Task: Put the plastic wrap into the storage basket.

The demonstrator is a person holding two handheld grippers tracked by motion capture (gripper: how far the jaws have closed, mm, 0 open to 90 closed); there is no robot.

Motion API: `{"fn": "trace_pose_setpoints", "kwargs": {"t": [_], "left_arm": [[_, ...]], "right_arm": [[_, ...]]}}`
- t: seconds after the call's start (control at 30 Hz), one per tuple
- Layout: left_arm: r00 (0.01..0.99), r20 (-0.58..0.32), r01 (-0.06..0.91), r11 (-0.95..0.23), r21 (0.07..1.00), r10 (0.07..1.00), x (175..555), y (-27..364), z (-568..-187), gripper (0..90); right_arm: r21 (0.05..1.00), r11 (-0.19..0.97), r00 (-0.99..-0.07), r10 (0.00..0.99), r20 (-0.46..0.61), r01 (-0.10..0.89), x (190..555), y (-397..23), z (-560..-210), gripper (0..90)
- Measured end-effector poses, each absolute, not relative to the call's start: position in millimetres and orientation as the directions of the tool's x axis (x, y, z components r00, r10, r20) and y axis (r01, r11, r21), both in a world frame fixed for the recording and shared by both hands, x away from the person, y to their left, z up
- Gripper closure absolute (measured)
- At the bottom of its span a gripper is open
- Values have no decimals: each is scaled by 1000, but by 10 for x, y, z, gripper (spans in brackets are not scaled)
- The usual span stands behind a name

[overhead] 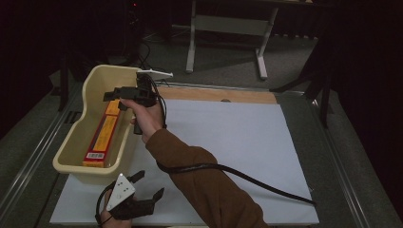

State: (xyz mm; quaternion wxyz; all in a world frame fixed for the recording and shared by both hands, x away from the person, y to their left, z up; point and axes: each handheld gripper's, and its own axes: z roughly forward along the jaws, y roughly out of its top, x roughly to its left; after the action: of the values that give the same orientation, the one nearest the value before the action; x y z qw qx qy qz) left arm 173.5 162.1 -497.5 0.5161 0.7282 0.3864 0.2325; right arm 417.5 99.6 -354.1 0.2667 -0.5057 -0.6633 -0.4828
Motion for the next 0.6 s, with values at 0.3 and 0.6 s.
{"fn": "trace_pose_setpoints", "kwargs": {"t": [0.3, 0.6], "left_arm": [[590, -59, 323, -168, 931, 805, 1731, 1632, -4970, 155], [591, -51, 319, -175, 932, 805, 1716, 1634, -4968, 155]], "right_arm": [[410, 69, -395, 449, 801, 909, 4145, 940, -3553, 382], [500, 154, -505, 492, 709, 852, 4059, 897, -3509, 385]]}}
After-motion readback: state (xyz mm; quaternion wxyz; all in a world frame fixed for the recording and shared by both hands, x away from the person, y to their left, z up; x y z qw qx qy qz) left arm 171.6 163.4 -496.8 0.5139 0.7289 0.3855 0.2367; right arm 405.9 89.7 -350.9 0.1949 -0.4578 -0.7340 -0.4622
